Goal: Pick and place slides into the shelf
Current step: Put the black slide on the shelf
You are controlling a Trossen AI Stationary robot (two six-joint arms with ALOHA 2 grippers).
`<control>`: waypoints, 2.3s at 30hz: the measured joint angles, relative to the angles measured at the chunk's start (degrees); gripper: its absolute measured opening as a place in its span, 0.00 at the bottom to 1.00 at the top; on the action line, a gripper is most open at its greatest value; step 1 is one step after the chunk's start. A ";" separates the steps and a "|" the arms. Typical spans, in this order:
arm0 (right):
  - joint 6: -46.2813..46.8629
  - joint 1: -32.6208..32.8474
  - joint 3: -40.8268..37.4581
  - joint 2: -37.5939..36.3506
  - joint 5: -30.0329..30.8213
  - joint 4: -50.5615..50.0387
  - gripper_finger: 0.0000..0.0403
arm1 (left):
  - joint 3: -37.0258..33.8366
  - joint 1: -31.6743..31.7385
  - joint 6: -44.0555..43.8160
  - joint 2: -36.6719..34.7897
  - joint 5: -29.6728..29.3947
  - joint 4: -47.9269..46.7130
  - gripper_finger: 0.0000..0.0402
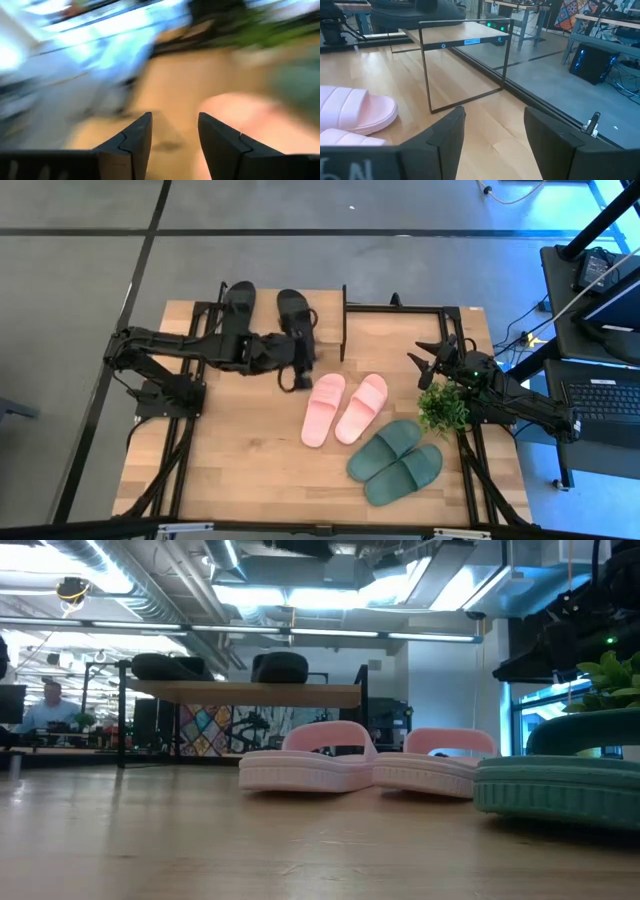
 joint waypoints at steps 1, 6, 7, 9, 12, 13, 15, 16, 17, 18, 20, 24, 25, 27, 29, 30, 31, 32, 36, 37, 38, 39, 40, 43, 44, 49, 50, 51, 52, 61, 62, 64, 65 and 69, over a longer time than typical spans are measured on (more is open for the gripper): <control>0.00 0.00 0.00 0.00 0.00 0.00 0.51 | 0.00 0.33 -0.09 0.00 -5.65 -1.37 0.38; 0.04 0.00 0.00 0.00 0.00 0.01 0.51 | 0.00 4.67 -2.13 0.00 -13.98 -6.42 0.38; 0.08 0.00 0.00 0.00 0.00 0.00 0.51 | 0.00 6.01 -2.82 0.00 -13.11 -7.57 0.38; 0.31 0.00 0.00 0.01 0.00 0.02 0.51 | 0.02 9.00 -4.33 0.43 -11.37 -9.35 0.38; 1.49 0.00 0.00 0.00 0.00 0.02 0.51 | -0.04 12.53 -4.46 2.23 -9.68 -13.06 0.38; 1.84 0.00 0.00 0.00 0.02 0.00 0.51 | -0.03 13.30 -3.29 2.99 -9.69 -13.92 0.38; 2.49 0.00 0.00 0.00 -0.02 0.06 0.51 | 0.00 14.53 -1.14 4.25 -9.73 -15.94 0.38; 3.11 0.00 0.00 0.02 0.00 0.05 0.51 | -0.01 15.00 -0.25 4.96 -9.95 -16.96 0.38; 3.33 0.00 0.00 0.02 0.01 0.02 0.51 | -0.01 15.37 0.07 5.70 -10.15 -17.27 0.38; 3.34 0.00 0.00 0.02 -0.01 0.06 0.51 | -0.02 15.76 0.18 6.43 -10.51 -17.67 0.38; 3.32 0.00 0.00 0.02 0.00 0.07 0.51 | -0.02 16.42 0.46 7.44 -11.95 -17.71 0.38; 4.16 0.00 0.00 0.02 -0.02 0.08 0.51 | 0.00 16.87 3.64 8.62 -14.70 -17.01 0.38; 4.55 0.00 0.00 0.02 -0.01 0.07 0.51 | -0.01 17.07 4.30 8.92 -15.75 -17.21 0.38; 4.62 0.00 0.00 0.02 -0.01 0.05 0.51 | 0.01 17.50 5.43 9.40 -17.75 -17.00 0.38; 4.59 0.00 0.00 0.02 -0.02 0.07 0.51 | 0.04 18.51 6.38 9.89 -17.78 -17.11 0.38; 4.61 0.00 0.00 0.02 0.00 0.07 0.51 | 0.02 19.08 6.62 10.25 -17.23 -17.09 0.38; 4.61 0.00 0.00 0.02 0.00 0.07 0.51 | 0.02 19.62 6.60 10.63 -16.58 -16.63 0.38; 4.61 0.00 0.00 0.02 0.00 0.07 0.51 | 0.02 20.04 6.17 10.91 -15.77 -16.38 0.38; 4.61 0.00 0.00 0.02 0.00 0.07 0.51 | 0.00 20.81 4.26 10.91 -13.13 -16.17 0.38; 4.59 0.00 0.00 0.02 -0.02 0.07 0.51 | 0.00 20.81 4.32 10.91 -12.97 -16.16 0.38; 4.59 0.00 0.00 0.02 0.00 0.06 0.51 | 0.00 20.81 4.32 10.91 -13.00 -16.02 0.38; 4.61 0.00 0.00 0.02 0.00 0.07 0.51 | 0.00 20.81 4.33 10.91 -13.02 -15.74 0.38; 4.61 0.00 0.00 0.02 0.00 0.07 0.51 | 0.00 20.81 4.30 10.91 -12.98 -15.46 0.38; 4.61 0.00 0.00 0.02 0.00 0.06 0.51 | 0.00 20.79 4.30 10.91 -12.88 -15.42 0.38; 4.60 0.00 0.00 0.02 0.00 0.07 0.51 | 0.00 20.79 4.30 10.91 -12.77 -15.42 0.38; 4.61 0.00 0.00 0.02 0.00 0.09 0.51 | 0.00 20.79 4.30 10.91 -12.69 -15.06 0.38; 4.61 0.00 0.00 0.02 0.00 0.09 0.51 | 0.00 20.82 4.30 10.91 -12.69 -15.07 0.38; 4.61 0.00 0.00 0.02 0.00 0.09 0.51 | 0.00 20.85 4.30 10.91 -12.69 -15.07 0.38; 4.61 0.00 0.00 0.02 0.00 0.09 0.51 | 0.00 20.88 4.33 10.91 -12.71 -15.07 0.38; 4.61 0.00 0.00 0.02 0.00 0.09 0.51 | 0.00 20.90 8.62 10.88 -16.06 -15.13 0.11; 4.61 0.00 0.00 0.02 0.00 0.09 0.51 | 0.00 20.90 9.52 10.88 -16.11 -15.14 0.06; 4.62 0.00 0.00 0.02 0.00 0.09 0.51 | 0.00 20.90 10.64 10.88 -16.14 -15.20 0.03; 4.63 0.00 0.00 0.02 0.00 0.09 0.51 | 0.00 20.90 10.66 10.88 -16.14 -15.20 0.03; 4.63 0.00 0.00 0.02 0.00 0.09 0.51 | 0.00 20.88 12.55 10.88 -18.82 -16.21 0.02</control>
